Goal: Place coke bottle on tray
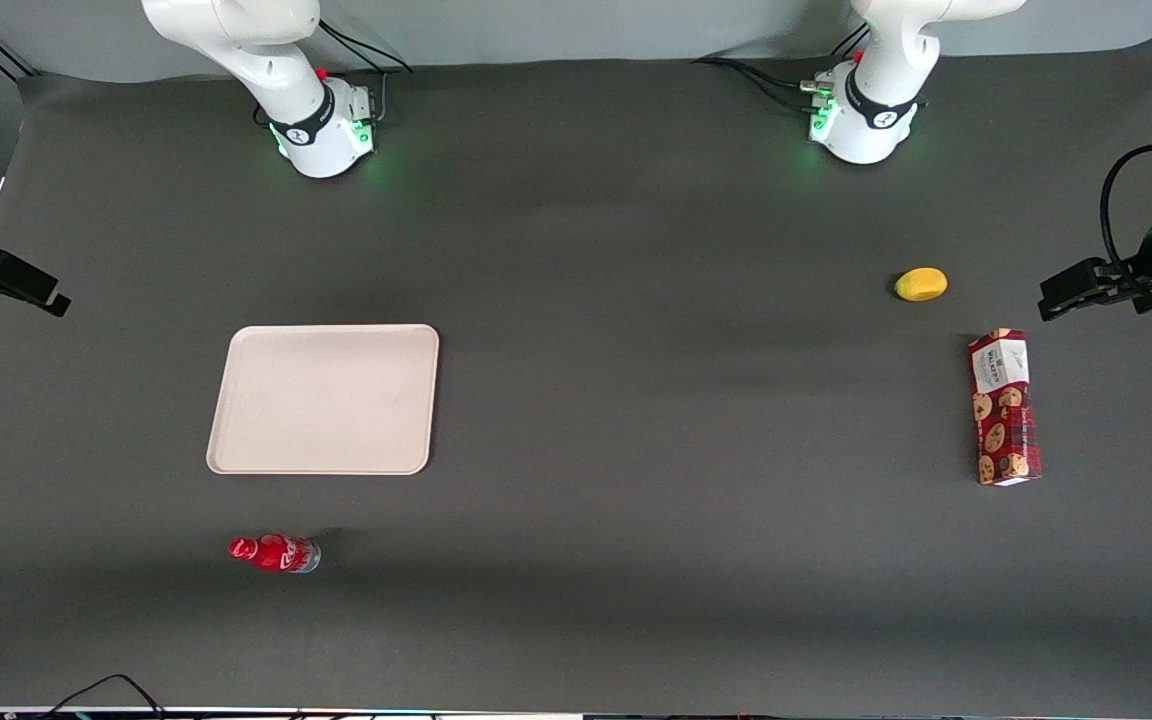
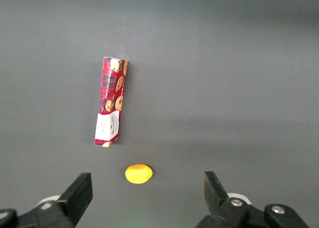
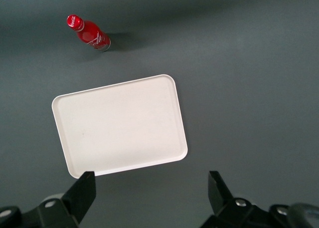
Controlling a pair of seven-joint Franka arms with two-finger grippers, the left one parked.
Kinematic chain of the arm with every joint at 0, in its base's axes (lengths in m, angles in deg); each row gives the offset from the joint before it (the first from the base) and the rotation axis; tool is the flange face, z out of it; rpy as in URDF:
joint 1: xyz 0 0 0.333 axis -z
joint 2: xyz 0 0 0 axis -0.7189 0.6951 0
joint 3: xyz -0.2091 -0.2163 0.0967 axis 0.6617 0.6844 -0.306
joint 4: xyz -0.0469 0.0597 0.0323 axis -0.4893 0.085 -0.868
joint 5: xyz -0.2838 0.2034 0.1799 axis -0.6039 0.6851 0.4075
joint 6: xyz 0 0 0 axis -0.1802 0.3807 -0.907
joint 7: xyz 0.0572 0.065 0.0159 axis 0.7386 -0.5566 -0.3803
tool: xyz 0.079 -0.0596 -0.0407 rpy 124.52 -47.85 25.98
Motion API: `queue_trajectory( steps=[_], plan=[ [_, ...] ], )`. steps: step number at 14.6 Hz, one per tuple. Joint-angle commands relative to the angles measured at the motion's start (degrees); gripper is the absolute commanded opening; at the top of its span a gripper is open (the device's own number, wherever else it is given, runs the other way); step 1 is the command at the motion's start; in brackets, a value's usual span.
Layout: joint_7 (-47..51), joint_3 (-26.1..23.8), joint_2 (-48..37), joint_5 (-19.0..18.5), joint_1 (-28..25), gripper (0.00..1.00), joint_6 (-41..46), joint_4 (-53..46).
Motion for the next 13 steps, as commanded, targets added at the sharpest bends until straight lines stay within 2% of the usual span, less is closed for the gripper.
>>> queue_trajectory(
  steps=[1, 13],
  plan=[
    [-0.8, -0.3, -0.8, -0.8, 0.4, 1.0, -0.4, 0.9],
    [-3.1, -0.5, -0.7, -0.8, 0.6, 1.0, 0.6, 0.7]
  ],
)
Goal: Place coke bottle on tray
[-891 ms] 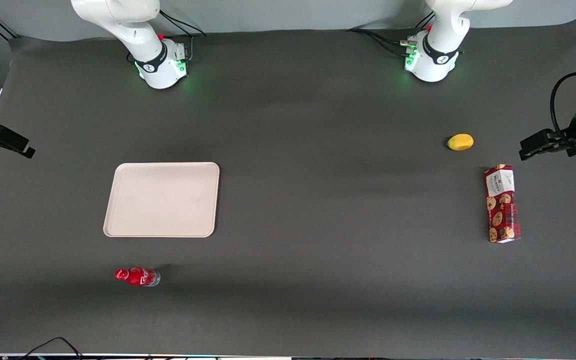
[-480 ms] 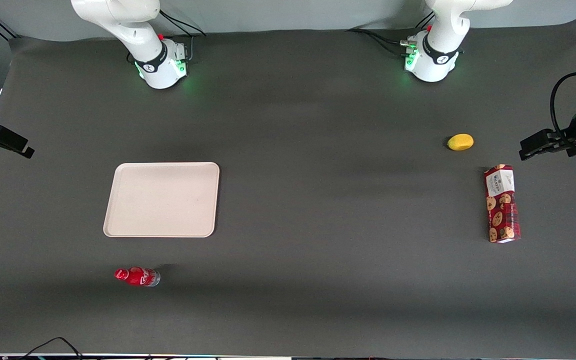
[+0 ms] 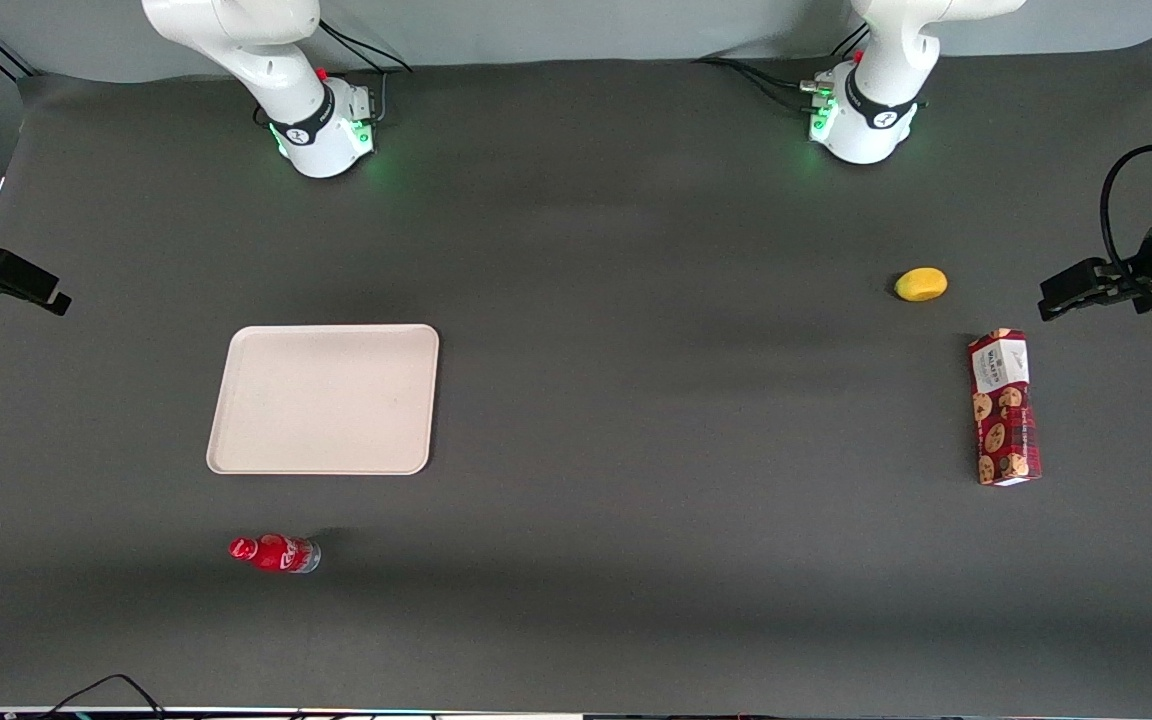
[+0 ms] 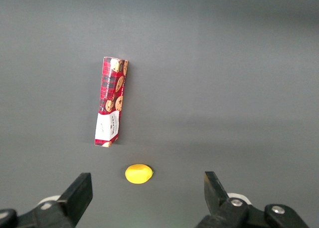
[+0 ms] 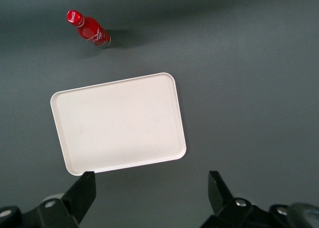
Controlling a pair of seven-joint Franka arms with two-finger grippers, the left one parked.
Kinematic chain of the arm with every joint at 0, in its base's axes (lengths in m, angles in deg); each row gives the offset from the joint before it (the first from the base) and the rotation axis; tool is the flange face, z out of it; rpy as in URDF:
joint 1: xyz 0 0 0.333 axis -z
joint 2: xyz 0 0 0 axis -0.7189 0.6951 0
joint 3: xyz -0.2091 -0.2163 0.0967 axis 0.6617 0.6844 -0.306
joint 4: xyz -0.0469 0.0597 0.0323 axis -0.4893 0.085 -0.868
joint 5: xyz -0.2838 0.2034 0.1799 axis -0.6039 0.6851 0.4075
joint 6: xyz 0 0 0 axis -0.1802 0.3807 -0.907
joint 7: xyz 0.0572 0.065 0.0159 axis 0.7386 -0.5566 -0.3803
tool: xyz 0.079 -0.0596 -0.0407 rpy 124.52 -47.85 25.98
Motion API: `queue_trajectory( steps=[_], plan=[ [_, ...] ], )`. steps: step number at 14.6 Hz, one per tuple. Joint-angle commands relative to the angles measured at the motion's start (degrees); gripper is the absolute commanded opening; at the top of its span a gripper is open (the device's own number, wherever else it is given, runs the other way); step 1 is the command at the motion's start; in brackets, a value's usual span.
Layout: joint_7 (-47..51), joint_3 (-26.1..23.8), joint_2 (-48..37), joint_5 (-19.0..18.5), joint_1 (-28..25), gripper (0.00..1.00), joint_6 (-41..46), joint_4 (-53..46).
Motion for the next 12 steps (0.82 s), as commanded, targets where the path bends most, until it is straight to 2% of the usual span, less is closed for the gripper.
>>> queue_trajectory(
  steps=[1, 9, 12],
  plan=[
    [-1.5, -0.5, -0.7, -0.8, 0.4, 1.0, 0.3, 0.4],
    [-1.5, -0.5, -0.6, -0.8, 0.2, 1.0, 0.3, -0.1],
    [-1.4, -0.6, 3.7, -0.8, -0.4, 1.0, 0.1, -3.8]
  ],
)
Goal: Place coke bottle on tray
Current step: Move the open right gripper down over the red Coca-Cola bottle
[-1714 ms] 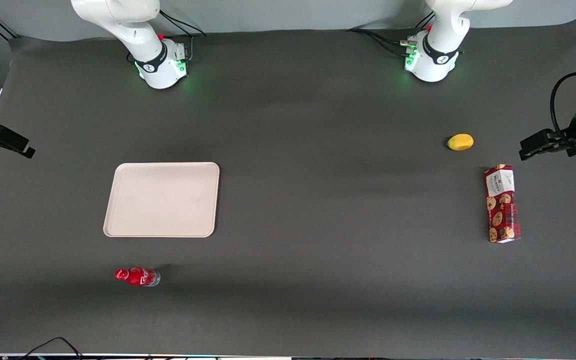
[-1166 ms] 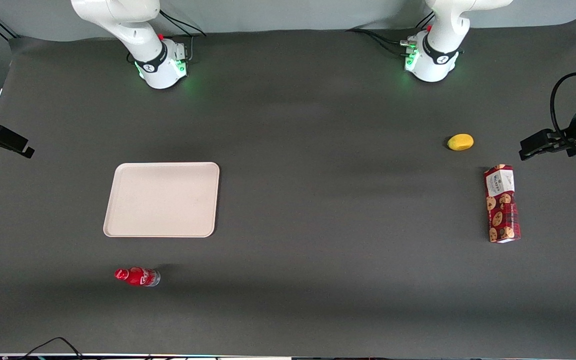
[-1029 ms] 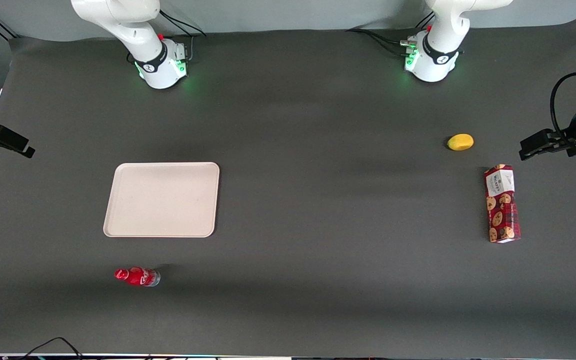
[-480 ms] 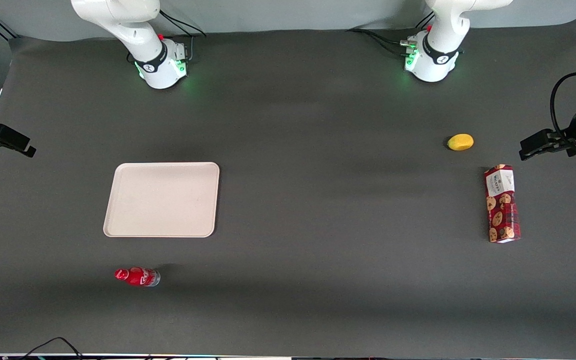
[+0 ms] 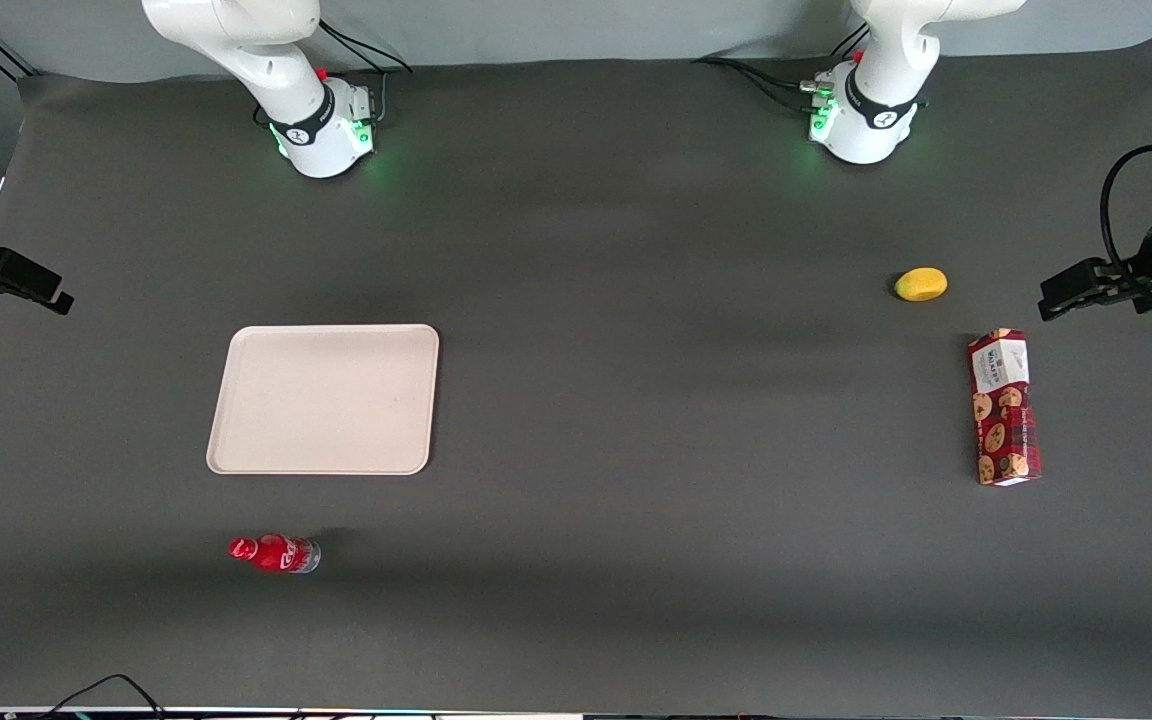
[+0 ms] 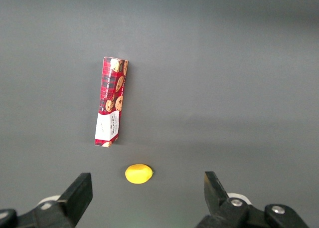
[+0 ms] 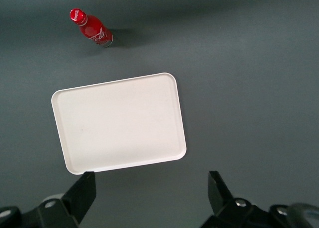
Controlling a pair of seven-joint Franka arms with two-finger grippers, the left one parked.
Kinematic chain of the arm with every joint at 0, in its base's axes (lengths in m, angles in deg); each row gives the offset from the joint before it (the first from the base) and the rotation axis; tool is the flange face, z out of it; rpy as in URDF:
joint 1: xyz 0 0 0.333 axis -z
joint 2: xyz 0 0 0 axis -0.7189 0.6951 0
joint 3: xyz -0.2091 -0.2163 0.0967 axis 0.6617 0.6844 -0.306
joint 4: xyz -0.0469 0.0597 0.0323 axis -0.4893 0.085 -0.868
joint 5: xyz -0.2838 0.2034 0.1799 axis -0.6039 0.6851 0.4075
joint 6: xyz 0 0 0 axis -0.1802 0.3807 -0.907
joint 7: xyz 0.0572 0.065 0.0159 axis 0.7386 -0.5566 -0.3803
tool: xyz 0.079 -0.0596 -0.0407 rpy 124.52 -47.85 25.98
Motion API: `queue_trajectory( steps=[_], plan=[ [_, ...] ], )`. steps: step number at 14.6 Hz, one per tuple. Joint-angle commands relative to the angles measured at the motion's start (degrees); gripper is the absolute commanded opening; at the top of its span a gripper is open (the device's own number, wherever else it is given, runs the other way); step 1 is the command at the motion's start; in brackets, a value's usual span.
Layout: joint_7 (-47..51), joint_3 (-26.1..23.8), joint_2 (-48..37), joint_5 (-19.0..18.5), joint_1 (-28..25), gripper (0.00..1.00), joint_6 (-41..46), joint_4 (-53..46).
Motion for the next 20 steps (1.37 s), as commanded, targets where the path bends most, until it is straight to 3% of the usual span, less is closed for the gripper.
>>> queue_trajectory(
  steps=[1, 3, 7, 20],
  plan=[
    [-1.0, -0.4, 5.7, -0.8, -0.4, 1.0, -0.2, -5.7],
    [-1.1, -0.6, 12.2, -0.3, -1.0, 1.0, -0.5, -12.1],
    [-1.2, -0.8, 23.7, 6.3, -2.3, 1.0, -1.3, -22.1],
    [-3.4, -5.0, 40.5, 5.9, -4.0, 1.0, -20.7, -23.6]
  ],
)
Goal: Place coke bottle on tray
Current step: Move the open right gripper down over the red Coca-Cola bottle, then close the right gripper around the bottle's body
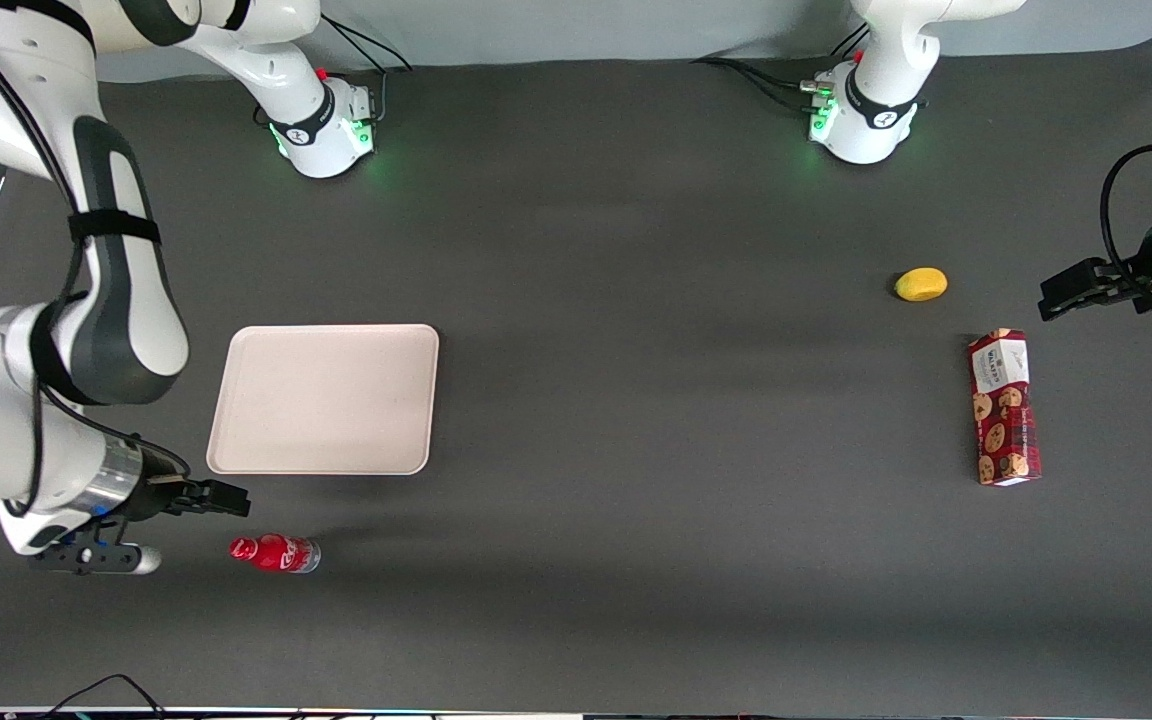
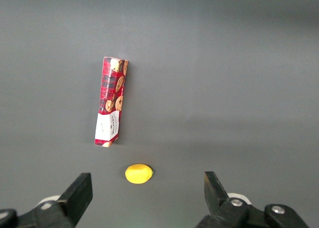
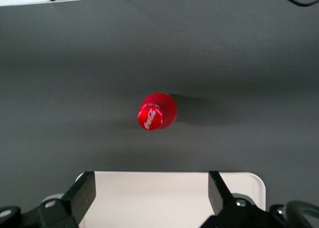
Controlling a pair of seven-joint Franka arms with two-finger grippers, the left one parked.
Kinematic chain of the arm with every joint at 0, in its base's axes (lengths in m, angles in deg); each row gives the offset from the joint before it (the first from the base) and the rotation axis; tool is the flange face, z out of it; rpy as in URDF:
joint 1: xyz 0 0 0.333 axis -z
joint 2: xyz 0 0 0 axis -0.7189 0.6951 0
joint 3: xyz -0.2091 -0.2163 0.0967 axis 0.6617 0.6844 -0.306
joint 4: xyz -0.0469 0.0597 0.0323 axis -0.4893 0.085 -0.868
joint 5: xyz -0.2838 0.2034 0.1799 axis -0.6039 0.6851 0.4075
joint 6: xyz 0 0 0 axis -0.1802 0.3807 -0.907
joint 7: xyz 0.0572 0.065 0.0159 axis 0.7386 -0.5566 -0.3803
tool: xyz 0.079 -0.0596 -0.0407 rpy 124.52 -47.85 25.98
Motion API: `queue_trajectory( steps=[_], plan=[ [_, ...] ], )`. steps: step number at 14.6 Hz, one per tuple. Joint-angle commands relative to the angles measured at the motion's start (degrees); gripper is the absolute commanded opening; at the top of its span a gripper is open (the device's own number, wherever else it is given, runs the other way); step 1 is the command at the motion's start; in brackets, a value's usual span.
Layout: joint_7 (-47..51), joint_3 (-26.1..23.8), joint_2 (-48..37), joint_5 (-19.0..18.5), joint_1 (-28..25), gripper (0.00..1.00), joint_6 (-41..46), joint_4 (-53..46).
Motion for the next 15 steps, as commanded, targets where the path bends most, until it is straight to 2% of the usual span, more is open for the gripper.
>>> queue_trajectory(
  steps=[1, 10, 15],
  plan=[
    [-4.9, -0.4, 3.3, 0.6, 0.2, 1.0, -1.6, -2.8],
    [-7.4, -0.3, 12.3, 0.5, -0.5, 1.0, -3.1, -11.2],
    [-10.2, -0.3, 13.9, 0.5, -0.5, 1.0, -6.9, -11.5]
  ],
)
